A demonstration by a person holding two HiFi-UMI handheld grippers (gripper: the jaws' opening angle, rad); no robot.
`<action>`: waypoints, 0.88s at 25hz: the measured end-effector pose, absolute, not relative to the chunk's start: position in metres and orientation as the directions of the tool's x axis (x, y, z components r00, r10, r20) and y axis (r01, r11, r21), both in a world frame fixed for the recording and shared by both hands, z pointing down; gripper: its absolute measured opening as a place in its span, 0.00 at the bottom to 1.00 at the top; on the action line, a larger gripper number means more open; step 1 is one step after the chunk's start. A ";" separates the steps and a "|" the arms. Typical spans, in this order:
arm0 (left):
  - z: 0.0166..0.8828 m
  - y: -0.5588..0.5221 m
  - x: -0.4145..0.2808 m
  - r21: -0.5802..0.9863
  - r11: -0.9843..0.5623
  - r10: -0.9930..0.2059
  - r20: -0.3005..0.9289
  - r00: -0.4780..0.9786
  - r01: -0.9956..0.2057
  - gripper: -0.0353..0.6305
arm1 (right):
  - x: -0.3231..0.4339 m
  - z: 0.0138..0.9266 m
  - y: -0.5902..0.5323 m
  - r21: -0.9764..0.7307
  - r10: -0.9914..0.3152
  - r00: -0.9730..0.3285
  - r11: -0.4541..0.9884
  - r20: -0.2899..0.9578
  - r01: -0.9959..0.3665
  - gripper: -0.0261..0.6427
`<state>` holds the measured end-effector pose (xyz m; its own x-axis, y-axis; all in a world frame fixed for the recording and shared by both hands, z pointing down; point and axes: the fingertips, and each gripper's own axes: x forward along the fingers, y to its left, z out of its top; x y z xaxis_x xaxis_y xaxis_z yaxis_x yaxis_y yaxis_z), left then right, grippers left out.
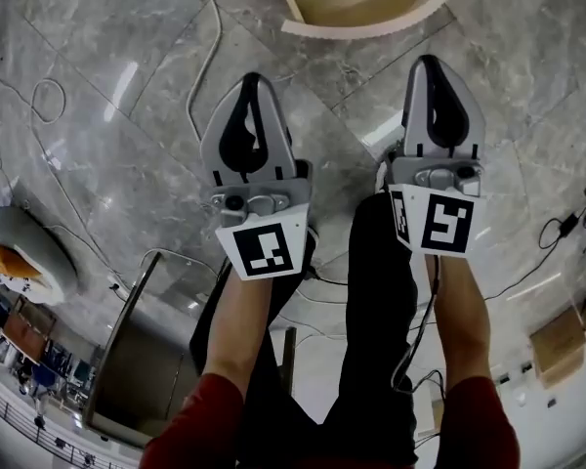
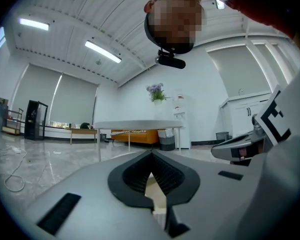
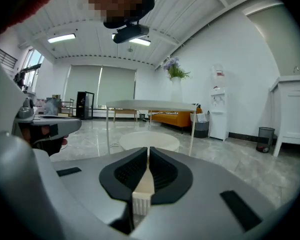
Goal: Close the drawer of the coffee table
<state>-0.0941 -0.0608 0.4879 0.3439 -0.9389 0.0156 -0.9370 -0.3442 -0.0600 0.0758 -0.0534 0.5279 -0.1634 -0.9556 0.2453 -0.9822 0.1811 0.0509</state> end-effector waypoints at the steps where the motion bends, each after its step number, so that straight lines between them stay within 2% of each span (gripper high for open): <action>1: 0.506 -0.059 -0.092 -0.064 -0.339 -0.941 0.012 0.339 -0.939 0.07 | 0.080 0.548 -0.051 0.045 -0.955 -0.163 0.179 0.248 -0.983 0.08; 12: 0.665 -0.047 -0.074 -0.097 -0.328 -0.942 -0.039 0.333 -0.940 0.07 | 0.093 0.728 -0.041 0.009 -0.950 -0.186 0.194 0.250 -0.981 0.08; 19: 0.717 -0.044 -0.075 -0.091 -0.294 -0.951 -0.071 0.301 -0.951 0.07 | 0.095 0.776 -0.043 -0.003 -0.956 -0.184 0.188 0.228 -0.982 0.08; 22: 0.729 -0.041 -0.078 -0.095 -0.289 -0.955 -0.043 0.294 -0.953 0.07 | 0.094 0.783 -0.045 -0.020 -0.953 -0.191 0.192 0.236 -0.981 0.08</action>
<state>-0.0777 -0.0413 0.7289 0.2940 -0.9549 -0.0428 -0.9526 -0.2890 -0.0947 0.0938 -0.0452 0.7832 -0.1914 -0.9528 0.2358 -0.9812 0.1921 -0.0202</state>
